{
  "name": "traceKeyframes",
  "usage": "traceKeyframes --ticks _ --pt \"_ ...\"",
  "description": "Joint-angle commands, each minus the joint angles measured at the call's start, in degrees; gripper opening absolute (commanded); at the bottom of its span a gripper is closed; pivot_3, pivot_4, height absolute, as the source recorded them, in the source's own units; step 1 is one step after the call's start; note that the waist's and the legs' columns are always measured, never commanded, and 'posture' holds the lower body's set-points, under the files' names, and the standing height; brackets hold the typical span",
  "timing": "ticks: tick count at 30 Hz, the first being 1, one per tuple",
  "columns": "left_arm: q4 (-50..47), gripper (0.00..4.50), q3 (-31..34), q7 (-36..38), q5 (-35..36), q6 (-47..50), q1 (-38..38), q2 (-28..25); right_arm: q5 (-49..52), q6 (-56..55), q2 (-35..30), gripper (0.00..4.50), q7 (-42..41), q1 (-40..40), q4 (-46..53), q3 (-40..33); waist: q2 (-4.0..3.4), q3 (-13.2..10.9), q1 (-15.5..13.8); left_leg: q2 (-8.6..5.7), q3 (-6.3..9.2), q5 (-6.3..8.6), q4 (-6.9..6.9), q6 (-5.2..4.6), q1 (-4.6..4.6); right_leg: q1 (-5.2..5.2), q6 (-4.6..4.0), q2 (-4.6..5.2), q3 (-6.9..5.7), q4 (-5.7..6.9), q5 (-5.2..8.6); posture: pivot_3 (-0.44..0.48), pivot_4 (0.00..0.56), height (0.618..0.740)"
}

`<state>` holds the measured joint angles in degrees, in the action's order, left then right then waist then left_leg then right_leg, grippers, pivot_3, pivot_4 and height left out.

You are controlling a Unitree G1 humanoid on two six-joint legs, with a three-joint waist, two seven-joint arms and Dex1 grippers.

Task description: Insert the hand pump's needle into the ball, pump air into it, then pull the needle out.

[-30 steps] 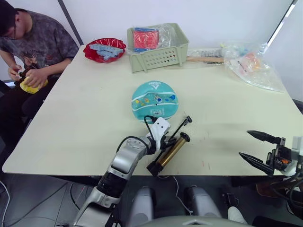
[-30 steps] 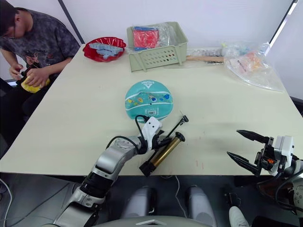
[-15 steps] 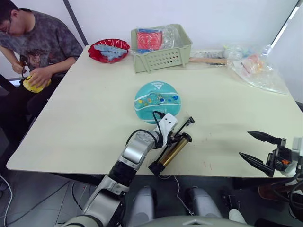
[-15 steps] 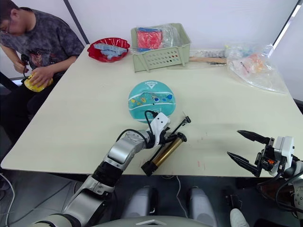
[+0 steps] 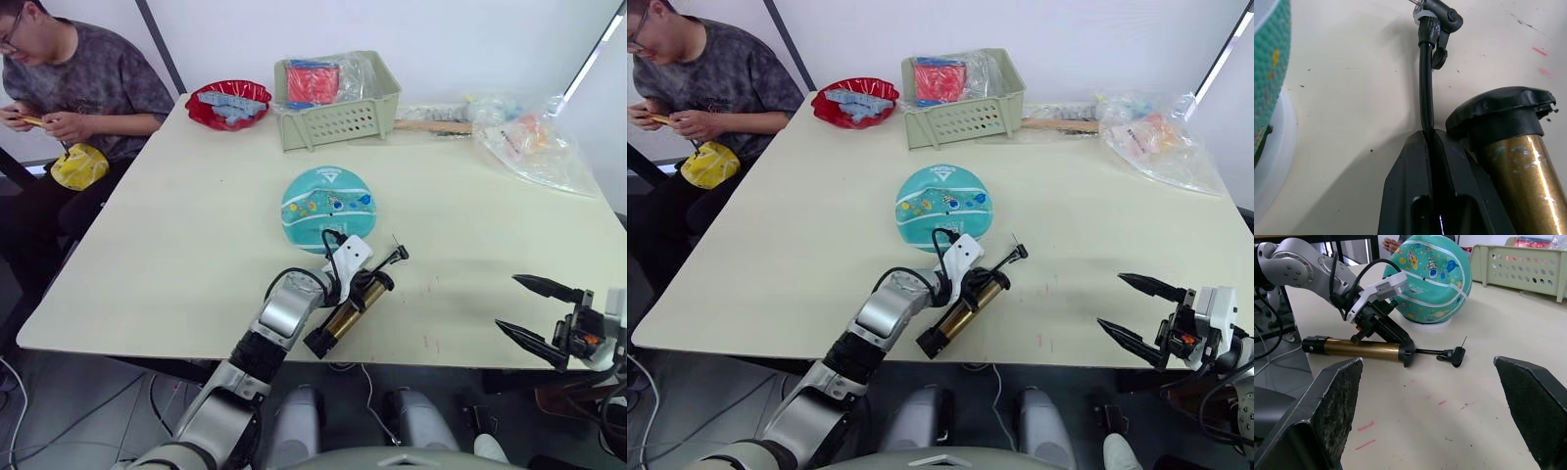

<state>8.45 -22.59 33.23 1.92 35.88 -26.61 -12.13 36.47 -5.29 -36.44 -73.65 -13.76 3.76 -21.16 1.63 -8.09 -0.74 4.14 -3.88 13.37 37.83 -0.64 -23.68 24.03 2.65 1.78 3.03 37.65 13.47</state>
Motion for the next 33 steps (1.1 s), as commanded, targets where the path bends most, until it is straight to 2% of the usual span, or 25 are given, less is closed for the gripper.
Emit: traceKeyframes --ticks 1,10,15,26,33 --pt "-2.4 0.07 -0.5 2.3 0.5 -2.7 -0.7 0.2 0.9 -0.9 0.1 4.50 0.4 -0.4 2.4 -1.7 -0.02 0.0 0.0 0.00 0.01 0.00 0.00 0.00 0.00 0.00 0.00 0.00 -0.01 0.00 0.00 0.000 0.150 0.738" --pt "-6.5 0.07 -1.5 7.6 0.8 -7.5 0.3 -0.8 1.7 -0.2 1.3 4.50 2.0 -2.0 4.9 -1.8 -0.04 0.0 0.0 0.00 0.02 0.00 0.00 0.00 -0.01 0.00 -0.01 0.00 -0.01 0.00 0.01 0.000 0.150 0.738" --pt "-7.0 0.07 0.1 8.8 2.5 -11.6 0.9 0.7 2.1 1.4 2.7 4.50 5.5 -2.4 7.3 -1.1 -0.06 -0.1 0.0 0.00 0.02 0.00 0.00 0.00 -0.01 0.00 -0.02 0.00 -0.01 0.00 0.02 0.000 0.150 0.738" --pt "-3.3 0.07 2.0 17.4 7.6 -18.6 -2.6 1.5 7.6 16.2 6.9 4.50 24.6 1.5 13.1 -0.8 -0.08 -0.1 0.0 0.00 0.03 0.00 0.01 0.00 -0.03 0.00 -0.03 0.00 -0.02 0.00 0.02 0.000 0.150 0.738" --pt "-0.1 0.07 4.1 18.1 9.3 -21.5 -4.0 3.6 15.0 26.8 11.0 4.50 37.3 4.3 19.3 0.1 -0.10 -0.1 0.1 0.00 0.08 0.00 0.01 0.00 -0.07 0.01 -0.01 -0.01 -0.05 -0.02 0.01 0.000 0.150 0.738"
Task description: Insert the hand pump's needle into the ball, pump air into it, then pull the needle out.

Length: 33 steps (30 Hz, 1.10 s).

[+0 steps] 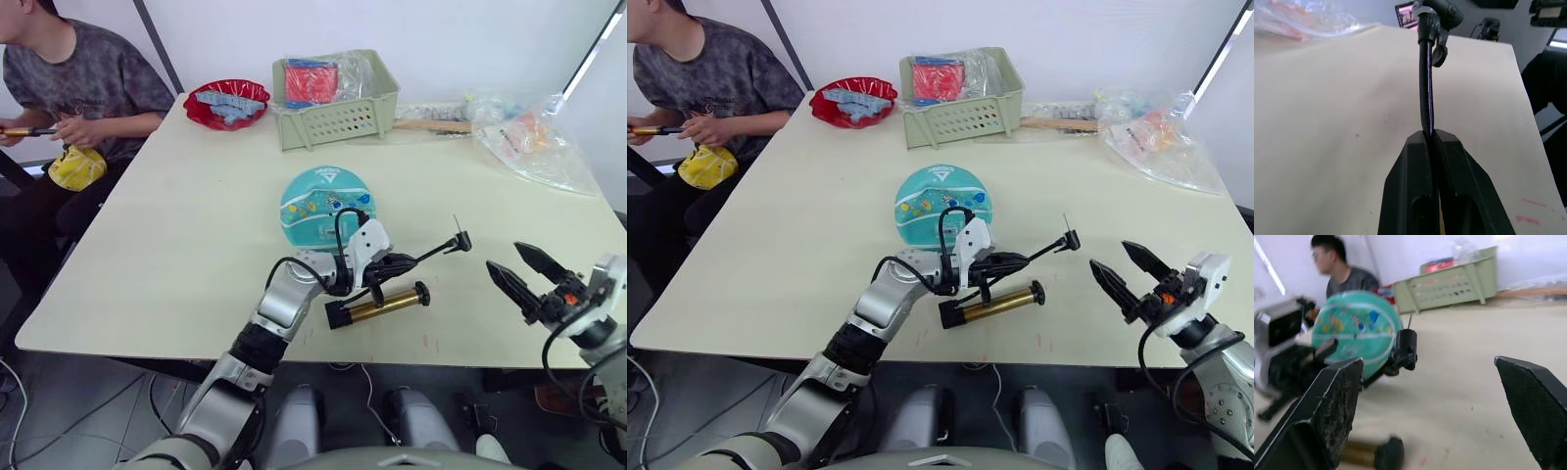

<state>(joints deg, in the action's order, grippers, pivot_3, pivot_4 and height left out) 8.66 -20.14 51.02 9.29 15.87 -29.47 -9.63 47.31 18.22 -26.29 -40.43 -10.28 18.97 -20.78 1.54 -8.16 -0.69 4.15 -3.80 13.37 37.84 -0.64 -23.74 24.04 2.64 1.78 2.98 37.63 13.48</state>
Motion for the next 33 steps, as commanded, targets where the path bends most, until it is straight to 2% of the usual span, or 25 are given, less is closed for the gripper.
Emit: traceKeyframes --ticks 1,5,9,33 --pt "-0.1 0.07 1.8 0.7 2.1 -1.9 -1.2 1.3 5.7 4.9 1.5 4.50 5.8 1.4 5.4 0.2 0.00 0.0 0.0 0.00 0.00 0.00 0.00 0.00 -0.01 0.00 0.00 0.00 0.00 0.00 0.00 0.000 0.150 0.738" --pt "0.4 0.07 2.2 1.3 2.8 -2.5 -1.1 2.4 12.3 13.4 2.7 4.50 16.2 5.2 7.9 1.8 -0.01 0.0 0.3 0.00 0.01 0.00 0.00 0.00 0.00 0.00 0.00 0.00 0.00 0.01 0.00 0.000 0.150 0.738" --pt "0.6 0.07 2.3 1.5 2.6 -2.8 -0.9 2.7 14.7 17.2 2.3 4.50 19.1 6.9 8.1 2.2 -0.01 0.0 0.3 0.00 0.07 0.00 0.00 -0.01 -0.05 0.00 0.00 0.00 -0.06 -0.01 0.00 0.000 0.150 0.738" --pt "1.6 0.07 1.8 2.1 2.3 -4.0 0.1 2.8 16.7 18.6 2.3 4.50 19.1 8.8 7.1 1.8 -0.01 0.0 1.2 0.00 0.08 0.00 0.00 -0.01 -0.09 -0.01 0.07 0.01 -0.06 -0.09 -0.01 0.000 0.150 0.738"
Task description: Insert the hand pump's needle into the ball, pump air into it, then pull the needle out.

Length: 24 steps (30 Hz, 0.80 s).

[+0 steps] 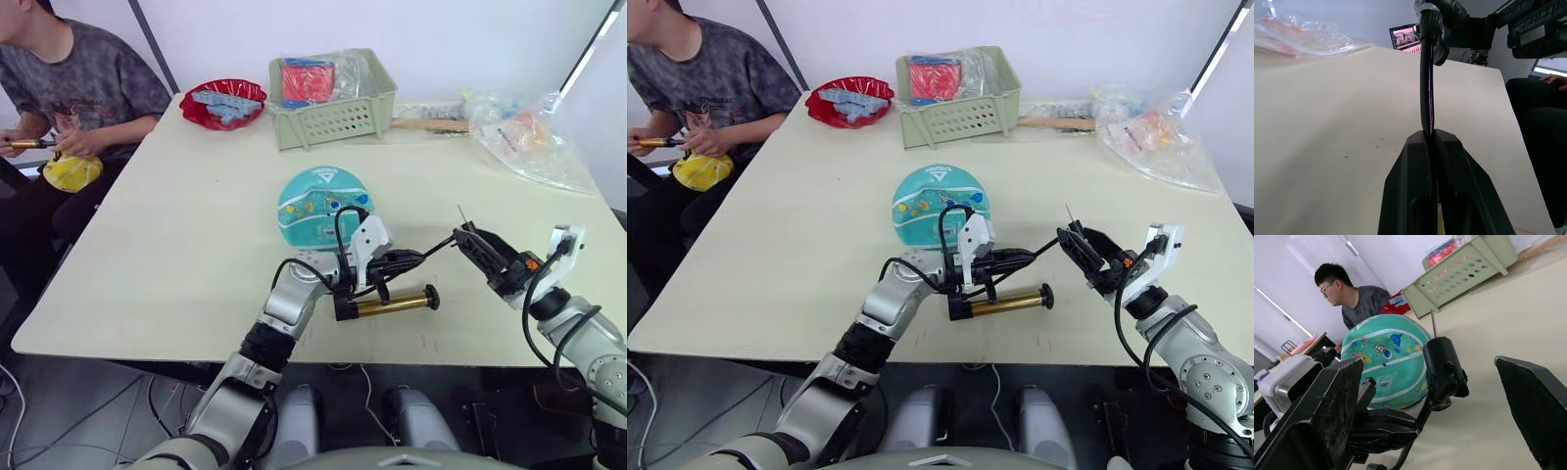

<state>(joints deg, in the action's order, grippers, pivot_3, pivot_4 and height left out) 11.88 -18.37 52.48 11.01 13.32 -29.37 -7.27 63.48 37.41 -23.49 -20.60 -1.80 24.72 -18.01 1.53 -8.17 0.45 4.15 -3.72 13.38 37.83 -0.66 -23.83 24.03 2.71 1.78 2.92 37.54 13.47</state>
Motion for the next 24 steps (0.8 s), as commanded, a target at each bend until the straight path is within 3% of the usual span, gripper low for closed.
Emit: traceKeyframes --ticks 1,4,8,16,24 --pt "-1.7 0.00 0.0 0.6 0.6 -1.4 0.1 0.4 0.4 -0.5 -0.6 3.94 -0.8 0.2 1.3 -0.9 0.00 0.0 0.2 0.00 -0.02 0.00 0.00 0.00 0.00 0.00 0.01 0.00 0.02 -0.01 0.00 0.000 0.150 0.738" --pt "-1.6 0.00 -0.1 0.6 0.5 -1.5 0.2 0.5 0.1 -0.3 -0.8 2.57 -1.2 0.0 1.4 -0.5 0.00 0.0 0.2 -0.01 -0.11 0.01 0.00 -0.02 0.01 0.00 0.05 0.01 0.11 -0.04 0.02 0.000 0.150 0.738" --pt "-1.7 0.00 -0.2 0.5 0.5 -1.4 0.2 0.7 0.2 -0.1 -0.8 0.32 -1.2 0.1 1.5 -0.4 0.00 0.0 0.2 -0.01 -0.41 0.13 0.00 -0.21 0.06 0.08 0.10 0.00 0.46 -0.15 0.00 0.000 0.150 0.738" --pt "-1.8 0.00 -0.4 0.5 0.3 -1.5 0.5 0.8 -0.2 0.5 -1.0 0.33 -1.1 0.0 1.5 0.1 0.01 0.0 0.3 -0.59 -0.26 0.42 0.00 -0.66 0.06 0.63 0.49 -0.14 1.72 -0.14 -0.20 0.000 0.150 0.738" --pt "-1.8 0.00 -0.5 1.0 0.4 -1.4 1.0 0.7 -1.2 0.3 -1.2 0.33 -1.1 0.3 1.2 0.1 0.01 0.0 0.5 -1.15 -0.40 0.74 0.11 -1.18 0.10 0.88 1.43 -0.14 3.31 -0.69 -0.72 0.000 0.150 0.738"
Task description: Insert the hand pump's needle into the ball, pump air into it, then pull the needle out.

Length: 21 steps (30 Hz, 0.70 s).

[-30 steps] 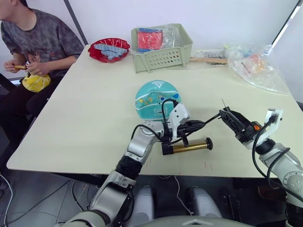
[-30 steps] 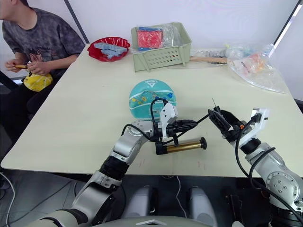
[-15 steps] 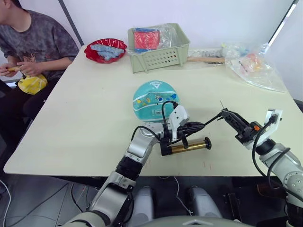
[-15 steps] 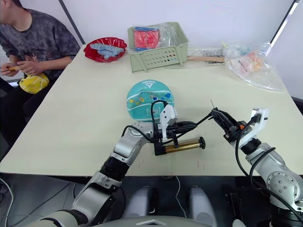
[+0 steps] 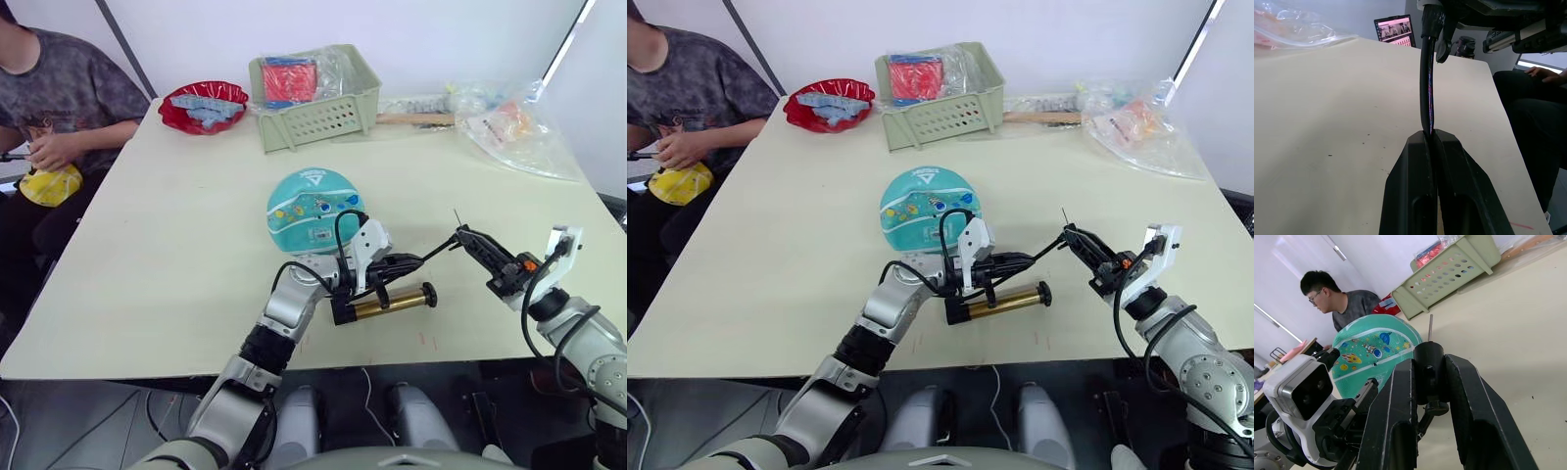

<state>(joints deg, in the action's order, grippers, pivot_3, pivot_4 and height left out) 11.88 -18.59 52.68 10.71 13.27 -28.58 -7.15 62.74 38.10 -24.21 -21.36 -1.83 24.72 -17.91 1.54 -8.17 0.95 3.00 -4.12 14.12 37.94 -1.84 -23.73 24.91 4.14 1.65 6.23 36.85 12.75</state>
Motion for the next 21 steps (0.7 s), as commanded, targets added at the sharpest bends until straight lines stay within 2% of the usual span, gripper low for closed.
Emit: traceKeyframes --ticks 1,4,6,7,8,9,10,11,12,21 --pt "-1.8 0.00 -0.1 0.7 0.8 -1.2 0.3 0.5 -0.5 -0.5 -0.4 0.33 -0.3 0.5 1.2 -0.1 0.01 0.0 0.0 -0.03 -0.08 0.05 0.11 -0.07 -0.05 0.07 0.07 0.00 0.16 0.00 -0.04 0.000 0.150 0.738" --pt "-2.1 1.06 0.7 0.6 1.0 -1.2 0.3 0.0 -0.6 -0.7 -0.2 0.33 -0.5 0.5 1.3 -0.3 0.03 0.0 0.1 -0.33 -0.11 0.16 0.31 -0.24 -0.08 0.19 0.16 0.01 0.82 0.00 -0.09 0.000 0.150 0.738" --pt "-2.4 1.98 1.0 0.7 1.2 -1.1 0.3 -0.3 -0.7 -1.1 -0.2 0.33 -1.2 0.4 1.3 -0.5 0.03 0.0 0.1 -0.38 -0.22 0.18 0.38 -0.27 -0.07 0.22 0.26 0.02 1.02 -0.01 -0.16 0.000 0.150 0.738" --pt "-2.7 2.61 1.0 0.8 1.4 -1.0 0.4 -0.6 -0.8 -1.2 -0.2 0.33 -1.4 0.3 1.3 -0.6 0.03 0.0 0.1 -0.39 -0.29 0.19 0.38 -0.27 -0.06 0.24 0.28 0.02 1.08 -0.01 -0.17 0.000 0.150 0.738" --pt "-3.3 2.93 1.1 1.0 1.5 -0.9 0.6 -1.0 -0.8 -1.2 -0.3 0.33 -1.5 0.2 1.5 -0.7 0.03 0.0 0.1 -0.39 -0.30 0.19 0.38 -0.28 -0.06 0.25 0.29 0.02 1.09 -0.01 -0.17 0.000 0.150 0.738" --pt "-4.0 3.60 1.2 1.3 1.8 -0.7 0.9 -1.4 -0.9 -1.2 -0.4 0.33 -1.7 0.1 1.6 -0.8 0.03 0.0 0.1 -0.39 -0.31 0.19 0.38 -0.28 -0.07 0.27 0.28 0.01 1.09 -0.01 -0.17 0.000 0.150 0.738" --pt "-4.6 3.74 1.2 1.6 1.9 -0.8 1.1 -1.9 -1.1 -1.3 -0.6 0.33 -2.1 0.0 1.6 -0.8 0.03 0.0 0.1 -0.38 -0.32 0.20 0.37 -0.29 -0.08 0.29 0.28 0.01 1.10 -0.01 -0.17 0.000 0.150 0.738" --pt "-5.3 4.26 1.3 1.9 2.1 -0.8 1.4 -2.3 -1.3 -1.4 -0.8 0.33 -2.4 0.0 1.7 -0.9 0.03 0.0 0.1 -0.38 -0.32 0.20 0.37 -0.29 -0.08 0.31 0.28 0.00 1.11 0.00 -0.18 0.000 0.150 0.738" --pt "-6.2 4.46 1.4 2.2 2.3 -0.8 1.7 -2.9 -1.8 -1.5 -1.4 0.33 -3.1 0.0 1.6 -1.0 0.03 0.0 0.1 -0.38 -0.32 0.20 0.36 -0.29 -0.10 0.33 0.28 0.00 1.11 0.00 -0.18 0.000 0.150 0.738" --pt "-19.0 4.46 5.5 3.3 6.9 1.8 6.2 -9.5 -10.8 -8.3 -6.9 0.33 -15.8 -1.0 0.4 -0.5 0.02 0.0 0.1 -0.38 -0.36 0.20 0.37 -0.29 -0.10 0.24 0.27 0.00 0.98 0.01 -0.17 0.000 0.150 0.738"
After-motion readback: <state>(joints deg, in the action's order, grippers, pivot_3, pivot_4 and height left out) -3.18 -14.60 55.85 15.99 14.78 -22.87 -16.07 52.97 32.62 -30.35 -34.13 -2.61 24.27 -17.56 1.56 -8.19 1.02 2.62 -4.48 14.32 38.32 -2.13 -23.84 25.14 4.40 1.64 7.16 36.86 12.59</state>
